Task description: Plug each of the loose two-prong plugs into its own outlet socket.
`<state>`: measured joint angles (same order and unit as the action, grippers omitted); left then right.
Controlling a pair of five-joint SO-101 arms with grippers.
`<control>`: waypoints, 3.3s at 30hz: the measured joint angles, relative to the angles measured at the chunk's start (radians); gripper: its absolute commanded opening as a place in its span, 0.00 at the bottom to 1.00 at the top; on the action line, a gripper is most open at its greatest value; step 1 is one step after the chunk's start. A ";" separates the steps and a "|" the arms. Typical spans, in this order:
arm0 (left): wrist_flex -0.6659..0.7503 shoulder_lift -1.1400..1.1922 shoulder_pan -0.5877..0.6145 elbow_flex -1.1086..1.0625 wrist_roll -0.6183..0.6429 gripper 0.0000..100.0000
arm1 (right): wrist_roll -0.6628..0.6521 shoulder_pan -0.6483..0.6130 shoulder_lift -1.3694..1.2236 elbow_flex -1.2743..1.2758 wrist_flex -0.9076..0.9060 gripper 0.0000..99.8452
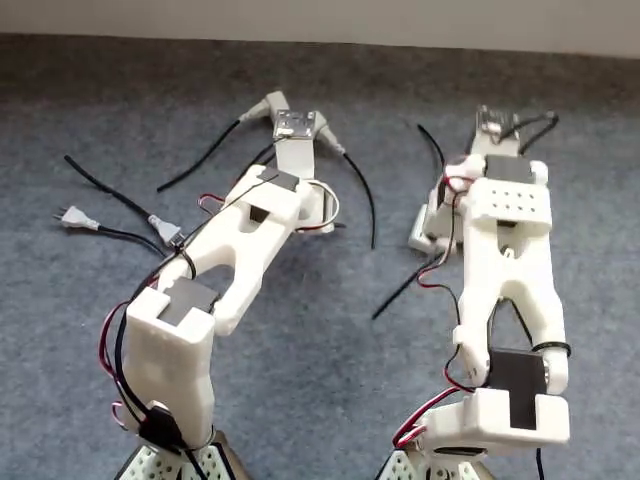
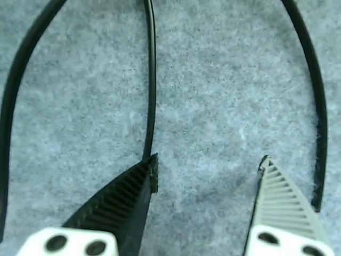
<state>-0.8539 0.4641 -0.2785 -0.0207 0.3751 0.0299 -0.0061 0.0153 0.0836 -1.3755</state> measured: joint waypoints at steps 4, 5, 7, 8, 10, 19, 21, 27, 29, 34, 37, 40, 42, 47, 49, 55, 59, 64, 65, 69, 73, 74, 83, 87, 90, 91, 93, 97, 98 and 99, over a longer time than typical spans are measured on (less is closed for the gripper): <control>0.009 0.000 -0.006 0.000 -0.012 0.29 | -0.126 0.002 0.000 -0.048 0.009 0.03; 0.011 -0.003 -0.006 0.000 -0.037 0.29 | -0.146 0.002 0.000 -0.058 0.018 0.03; 0.015 -0.038 -0.011 -0.009 -0.098 0.29 | -0.180 0.005 0.000 -0.080 0.031 0.03; 0.018 -0.071 -0.015 -0.029 -0.115 0.29 | -0.189 0.005 0.000 -0.084 0.038 0.03; 0.037 -0.143 -0.026 -0.083 -0.133 0.29 | -0.196 0.006 0.000 -0.084 0.055 0.03; 0.427 -0.597 -0.071 -0.605 -0.235 0.29 | -0.198 -0.006 0.000 -0.084 0.144 0.03; 0.574 -0.686 -0.103 -0.746 -0.292 0.29 | -0.198 -0.029 -0.002 -0.084 0.164 0.03; 1.063 -0.766 -0.120 -1.062 -0.334 0.29 | -0.198 -0.084 -0.002 -0.084 0.218 0.03; 1.183 -0.766 -0.120 -1.102 -0.336 0.29 | -0.198 -0.106 -0.002 -0.084 0.235 0.03; 1.329 -0.766 -0.124 -1.115 -0.336 0.29 | -0.198 -0.166 -0.002 -0.084 0.279 0.03; 1.347 -0.764 -0.140 -1.115 -0.338 0.29 | -0.198 -0.196 -0.002 -0.084 0.319 0.03; 1.350 -0.764 -0.160 -1.115 -0.338 0.29 | -0.203 -0.229 -0.002 -0.084 0.350 0.03; 1.350 -0.764 -0.157 -1.115 -0.338 0.29 | -0.203 -0.255 -0.002 -0.084 0.358 0.03; 1.350 -0.764 -0.158 -1.115 -0.338 0.29 | -0.203 -0.318 -0.002 -0.084 0.345 0.03; 1.350 -0.761 -0.158 -1.115 -0.338 0.29 | -0.203 -0.328 -0.002 -0.071 0.321 0.03; 1.350 -0.761 -0.157 -1.115 -0.338 0.29 | -0.203 -0.324 0.012 -0.002 0.279 0.01; 1.350 -0.761 -0.155 -1.115 -0.338 0.29 | -0.203 -0.347 0.126 0.083 0.256 0.01; 1.358 -0.760 -0.129 -1.112 -0.331 0.29 | -0.204 -0.361 0.328 0.201 0.239 0.01; 1.358 -0.761 -0.129 -1.112 -0.331 0.29 | -0.204 -0.361 0.362 0.224 0.242 0.01; 1.363 -0.761 -0.130 -1.112 -0.331 0.29 | -0.206 -0.361 0.453 0.265 0.215 0.01; 1.363 -0.761 -0.130 -1.114 -0.331 0.29 | -0.206 -0.361 0.505 0.267 0.173 0.01; 1.363 -0.761 -0.130 -1.114 -0.331 0.29 | -0.206 -0.361 0.512 0.267 0.167 0.01; 1.363 -0.760 -0.133 -1.115 -0.333 0.29 | -0.226 -0.361 0.540 0.264 0.084 0.01; 1.361 -0.758 -0.133 -1.115 -0.338 0.29 | -0.241 -0.354 0.545 0.264 0.060 0.01; 1.361 -0.758 -0.133 -1.115 -0.339 0.29 | -0.255 -0.347 0.545 0.262 0.046 0.01; 1.361 -0.758 -0.133 -1.115 -0.339 0.29 | -0.261 -0.342 0.545 0.262 0.040 0.01; 1.361 -0.758 -0.133 -1.115 -0.339 0.29 | -0.267 -0.341 0.545 0.262 0.038 0.01; 1.361 -0.758 -0.133 -1.115 -0.339 0.29 | -0.276 -0.341 0.545 0.262 0.052 0.01; 1.361 -0.758 -0.133 -1.115 -0.339 0.29 | -0.276 -0.341 0.545 0.264 0.064 0.01; 1.361 -0.758 -0.133 -1.115 -0.339 0.29 | -0.276 -0.339 0.545 0.264 0.074 0.01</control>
<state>0.5071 -0.2938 -0.4120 -1.1362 0.0361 -0.2463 -0.3452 0.5600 0.3475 -1.3019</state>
